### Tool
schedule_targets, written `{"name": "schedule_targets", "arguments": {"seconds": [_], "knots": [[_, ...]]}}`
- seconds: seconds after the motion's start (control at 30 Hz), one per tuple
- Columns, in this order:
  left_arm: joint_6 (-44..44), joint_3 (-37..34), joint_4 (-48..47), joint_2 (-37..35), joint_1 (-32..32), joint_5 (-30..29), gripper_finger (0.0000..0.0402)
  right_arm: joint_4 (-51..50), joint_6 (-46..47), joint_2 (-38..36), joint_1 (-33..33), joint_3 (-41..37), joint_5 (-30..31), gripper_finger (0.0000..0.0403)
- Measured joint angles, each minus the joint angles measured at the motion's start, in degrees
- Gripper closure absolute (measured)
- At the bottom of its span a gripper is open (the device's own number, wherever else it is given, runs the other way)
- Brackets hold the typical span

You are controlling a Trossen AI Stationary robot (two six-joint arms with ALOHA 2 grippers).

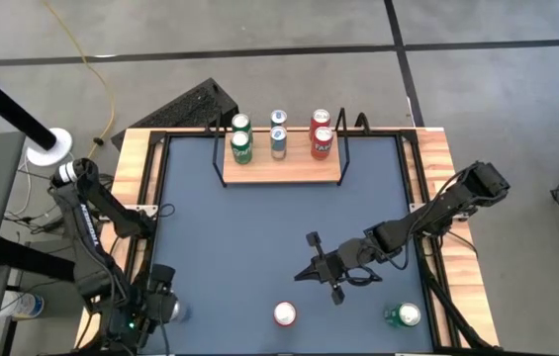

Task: Place canned beverage on shelf
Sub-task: Put the blue soda can on the shelf aligned with the other blue soda cans

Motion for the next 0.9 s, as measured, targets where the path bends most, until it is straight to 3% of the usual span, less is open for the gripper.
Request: {"name": "schedule_targets", "arguments": {"seconds": [0.3,0.57,0.9], "knots": [[14.96,4.87,-4.68,-0.11,8.03,-4.97,0.0166,-0.03,-1.12,0.01,-0.31,0.00,0.01,0.0403],[29.38,4.87,-4.94,-0.11,20.58,-5.19,0.0166,0.16,-3.54,0.02,-2.96,0.00,0.02,0.0403],[43.56,4.87,-3.36,-3.02,38.82,-4.73,0.0166,4.84,-1.70,0.02,-11.22,0.00,0.05,0.0403]]}}
